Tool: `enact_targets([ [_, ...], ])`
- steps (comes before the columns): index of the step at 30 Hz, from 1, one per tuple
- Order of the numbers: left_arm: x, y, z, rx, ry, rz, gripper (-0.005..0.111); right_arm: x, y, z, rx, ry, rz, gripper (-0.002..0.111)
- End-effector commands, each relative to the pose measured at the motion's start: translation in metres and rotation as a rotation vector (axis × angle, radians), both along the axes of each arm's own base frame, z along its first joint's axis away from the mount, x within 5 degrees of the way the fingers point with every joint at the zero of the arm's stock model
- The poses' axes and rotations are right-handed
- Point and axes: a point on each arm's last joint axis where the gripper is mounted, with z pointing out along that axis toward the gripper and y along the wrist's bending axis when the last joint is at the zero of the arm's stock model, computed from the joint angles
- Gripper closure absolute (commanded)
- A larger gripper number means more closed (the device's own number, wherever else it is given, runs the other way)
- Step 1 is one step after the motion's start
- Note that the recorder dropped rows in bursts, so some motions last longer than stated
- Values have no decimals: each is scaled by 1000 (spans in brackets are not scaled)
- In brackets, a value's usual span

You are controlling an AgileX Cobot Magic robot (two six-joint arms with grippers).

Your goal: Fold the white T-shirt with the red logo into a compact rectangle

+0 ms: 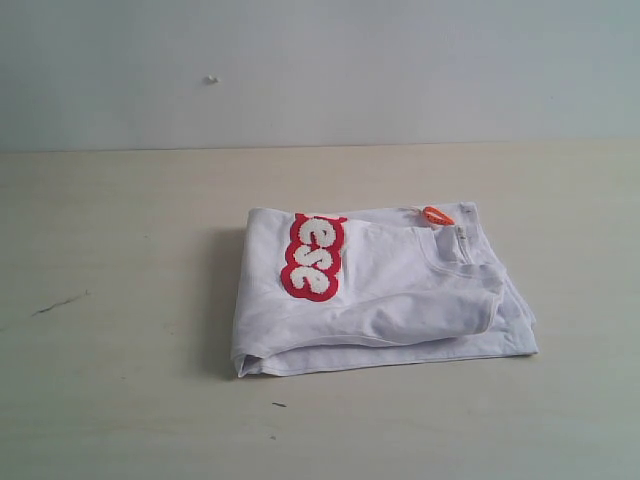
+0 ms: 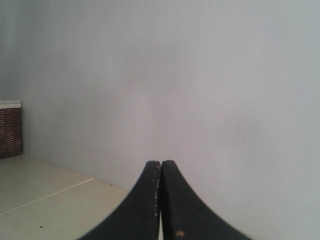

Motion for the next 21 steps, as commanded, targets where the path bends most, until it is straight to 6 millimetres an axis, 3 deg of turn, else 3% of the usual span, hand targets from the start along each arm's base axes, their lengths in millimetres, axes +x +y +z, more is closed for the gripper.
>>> enact_targets([
  [1,12,0,-12,-39,-36,29,107,0,0,-1,-3,1,-5,108],
  [12,44,-2,-70,-38,72,148,107,0,0,-1,-3,1,-5,108],
  [21,55,-1,-97,-17,63,193,107,0,0,-1,-5,3,-4,108],
])
